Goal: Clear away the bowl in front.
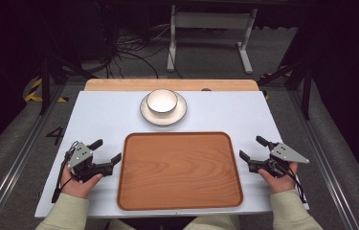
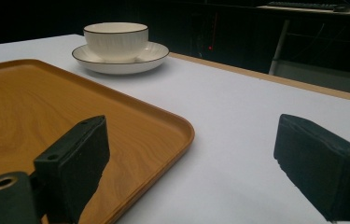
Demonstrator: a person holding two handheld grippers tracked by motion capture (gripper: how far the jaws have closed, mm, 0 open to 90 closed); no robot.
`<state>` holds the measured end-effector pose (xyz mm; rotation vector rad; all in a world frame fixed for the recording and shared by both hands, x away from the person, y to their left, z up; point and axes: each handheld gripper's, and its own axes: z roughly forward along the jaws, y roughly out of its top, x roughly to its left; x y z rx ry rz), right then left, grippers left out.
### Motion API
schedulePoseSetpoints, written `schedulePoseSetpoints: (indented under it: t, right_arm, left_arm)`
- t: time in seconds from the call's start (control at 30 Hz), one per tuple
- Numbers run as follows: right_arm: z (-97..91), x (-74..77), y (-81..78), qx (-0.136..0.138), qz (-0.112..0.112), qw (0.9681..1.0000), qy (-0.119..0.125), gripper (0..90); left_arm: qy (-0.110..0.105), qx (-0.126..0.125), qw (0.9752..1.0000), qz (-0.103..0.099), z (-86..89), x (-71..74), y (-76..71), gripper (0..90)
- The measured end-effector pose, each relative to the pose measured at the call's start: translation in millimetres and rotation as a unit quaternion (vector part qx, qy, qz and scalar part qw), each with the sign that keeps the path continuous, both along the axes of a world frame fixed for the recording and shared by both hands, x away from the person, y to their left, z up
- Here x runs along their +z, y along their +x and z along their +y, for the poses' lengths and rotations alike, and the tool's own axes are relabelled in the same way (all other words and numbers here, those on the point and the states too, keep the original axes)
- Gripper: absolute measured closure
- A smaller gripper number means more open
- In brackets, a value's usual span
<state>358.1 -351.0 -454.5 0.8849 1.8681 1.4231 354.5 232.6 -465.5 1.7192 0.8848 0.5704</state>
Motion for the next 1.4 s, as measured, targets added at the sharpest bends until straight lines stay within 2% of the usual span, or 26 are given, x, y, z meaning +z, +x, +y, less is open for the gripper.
schedulePoseSetpoints:
  t: [0.33,0.73,0.83,1.0,1.13,1.3,1.4]
  right_arm:
    - [0.0,-0.1,0.1,0.003,0.001,1.0000,-0.001,10.9]
    - [1.5,-0.2,-0.1,0.009,0.001,0.9999,-0.010,10.1]
    - [1.2,-0.3,0.1,0.009,0.001,0.9999,-0.008,9.3]
    - [-0.1,-0.4,0.2,0.004,0.003,1.0000,0.000,8.9]
    - [-0.6,-0.8,-1.2,0.007,-0.006,1.0000,0.000,8.9]
    - [-0.1,-0.9,-1.9,0.008,-0.007,0.9999,-0.001,8.9]
    - [-0.4,-0.8,-1.4,0.005,-0.006,1.0000,0.000,8.9]
  left_arm:
    - [-0.002,0.005,1.0000,0.000,-0.7,6.8,-0.2,11.1]
    - [-0.002,-0.009,0.9999,-0.007,-14.5,36.3,2.1,12.0]
    - [-0.003,-0.012,0.9998,-0.017,-15.4,45.6,2.9,12.0]
    - [-0.008,-0.014,0.9997,-0.021,-17.4,55.1,4.6,12.0]
    - [-0.008,-0.017,0.9996,-0.021,-21.2,59.5,8.7,12.0]
    - [-0.001,-0.017,0.9999,-0.002,-26.3,67.3,17.9,13.0]
    - [0.004,-0.023,0.9997,-0.001,-31.0,71.4,24.1,12.8]
